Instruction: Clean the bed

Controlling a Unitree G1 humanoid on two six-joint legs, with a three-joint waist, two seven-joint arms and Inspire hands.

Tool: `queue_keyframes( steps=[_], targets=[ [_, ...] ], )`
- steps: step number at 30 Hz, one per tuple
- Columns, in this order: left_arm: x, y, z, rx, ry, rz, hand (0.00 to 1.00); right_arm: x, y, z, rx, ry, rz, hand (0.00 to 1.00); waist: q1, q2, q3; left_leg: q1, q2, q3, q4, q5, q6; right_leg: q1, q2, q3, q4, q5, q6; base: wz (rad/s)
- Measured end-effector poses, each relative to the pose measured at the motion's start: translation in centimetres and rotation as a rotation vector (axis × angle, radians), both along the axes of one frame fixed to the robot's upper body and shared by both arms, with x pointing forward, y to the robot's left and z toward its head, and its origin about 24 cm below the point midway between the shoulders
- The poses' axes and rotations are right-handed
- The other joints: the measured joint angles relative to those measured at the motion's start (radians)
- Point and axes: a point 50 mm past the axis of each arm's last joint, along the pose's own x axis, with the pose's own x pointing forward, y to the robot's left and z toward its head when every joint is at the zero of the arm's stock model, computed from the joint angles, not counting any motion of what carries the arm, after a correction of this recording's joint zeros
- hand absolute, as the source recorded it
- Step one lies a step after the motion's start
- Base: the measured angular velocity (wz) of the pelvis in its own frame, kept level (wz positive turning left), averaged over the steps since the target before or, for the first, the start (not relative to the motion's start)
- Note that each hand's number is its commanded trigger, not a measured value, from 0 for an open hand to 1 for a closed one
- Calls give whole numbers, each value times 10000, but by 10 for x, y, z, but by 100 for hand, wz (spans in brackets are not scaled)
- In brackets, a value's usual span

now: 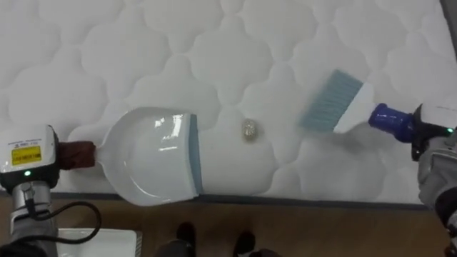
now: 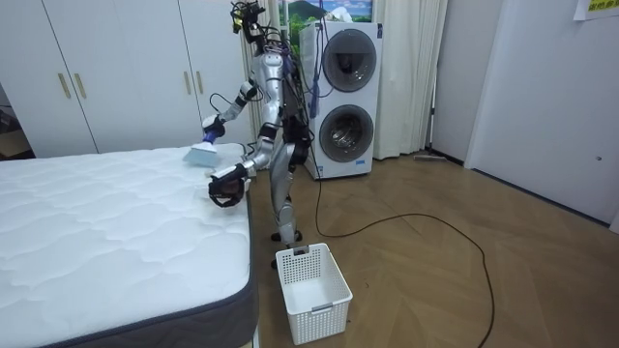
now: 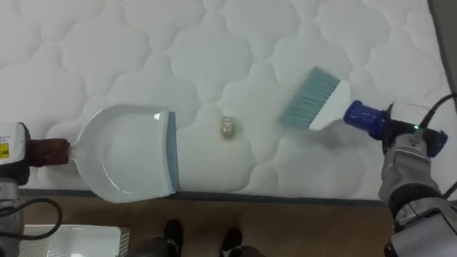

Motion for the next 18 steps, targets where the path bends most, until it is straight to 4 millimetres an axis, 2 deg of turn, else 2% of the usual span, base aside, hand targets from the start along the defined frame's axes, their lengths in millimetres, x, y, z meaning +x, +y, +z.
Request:
queue_keyframes(
  steps=[7, 14, 18],
  targets=[
    [2, 0, 2, 84, -4, 40, 100, 14, 27, 6, -2009, 398, 2350, 100, 302, -279, 129, -5, 49, -12, -2, 1, -31, 57, 38, -71, -166, -2, -43, 1],
    [6, 2, 7, 28, -110, 179, 100, 21, 31, 20, -3077, 82, 3097, 100, 235, -314, 130, -321, 81, -168, 44, -14, -48, -84, 81, -279, -252, 15, -48, 5],
    [8, 4, 11, -29, -182, 222, 100, 25, 38, 27, -3023, -33, 3307, 100, 216, -309, 129, -402, 151, -286, 73, -43, -118, -35, 187, -388, -429, 48, -85, 2]
  ],
)
